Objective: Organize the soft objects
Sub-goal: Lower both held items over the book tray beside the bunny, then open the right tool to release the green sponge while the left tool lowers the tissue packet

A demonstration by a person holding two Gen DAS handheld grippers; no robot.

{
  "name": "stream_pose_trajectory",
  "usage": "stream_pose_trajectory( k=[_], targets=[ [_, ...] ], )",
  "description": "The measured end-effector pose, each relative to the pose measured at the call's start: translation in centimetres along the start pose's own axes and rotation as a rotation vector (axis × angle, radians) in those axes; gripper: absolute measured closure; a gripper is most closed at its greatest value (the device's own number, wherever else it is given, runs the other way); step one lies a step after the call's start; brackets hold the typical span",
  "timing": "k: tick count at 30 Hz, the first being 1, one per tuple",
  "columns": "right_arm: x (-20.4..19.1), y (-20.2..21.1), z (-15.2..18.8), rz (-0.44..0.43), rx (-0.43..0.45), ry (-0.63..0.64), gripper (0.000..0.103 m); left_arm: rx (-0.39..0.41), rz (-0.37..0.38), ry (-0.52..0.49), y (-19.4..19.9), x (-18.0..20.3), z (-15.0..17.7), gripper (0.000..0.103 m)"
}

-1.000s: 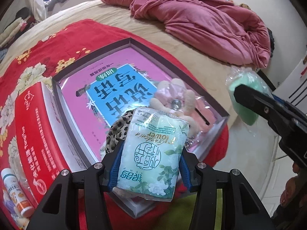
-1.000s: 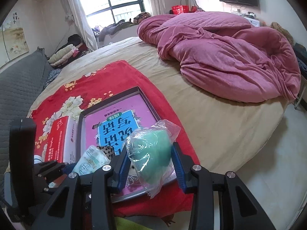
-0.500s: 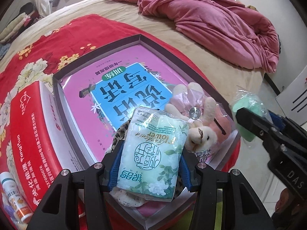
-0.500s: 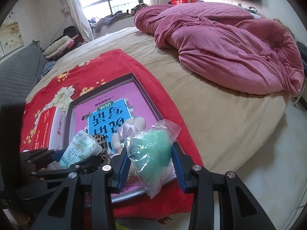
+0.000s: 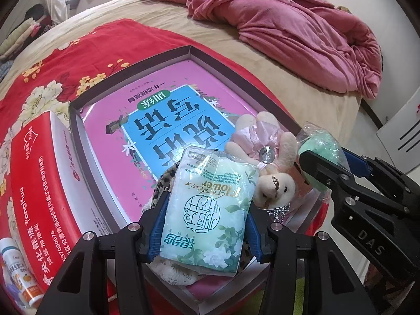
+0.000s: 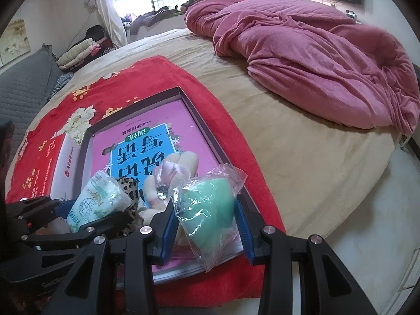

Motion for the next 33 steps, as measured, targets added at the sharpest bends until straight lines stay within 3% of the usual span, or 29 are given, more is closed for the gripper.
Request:
stream_pose_trajectory(
  k=[16,20,29,33],
  targets=[
    [-0.2,-1.6,0.8,-0.024,-0.017,0.003,0.060,-0.003,-0.001,0.000,0.0,0.1,0.0,0.049],
    [-0.3,-1.5,0.9,-0.046,-0.018,-0.008,0.051,-0.005,-0.002,0.000,-0.1,0.1,0.0,0.049],
    [0.0,-0.6,0.6,-0.044,0.007,-0.019,0.048,-0.004,-0.001,0.002,-0.1,-0.1,-0.1,0.049],
    [0.3,0.3,0.3,-0.088,0.028,-0.074,0.038,-0.002,-0.002,0.004,-0.1,0.0,-0.2,0.048]
  ],
)
Point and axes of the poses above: each gripper's, at about its wrist camera, not at the fingertips, and y roughly against the way its jaws point, x to its right, z to its underside, the point moved 7 cm from there along -y, roughly the way its jaws point, and after that the axes turned 14 degrees about x, right-handed, at the moved point
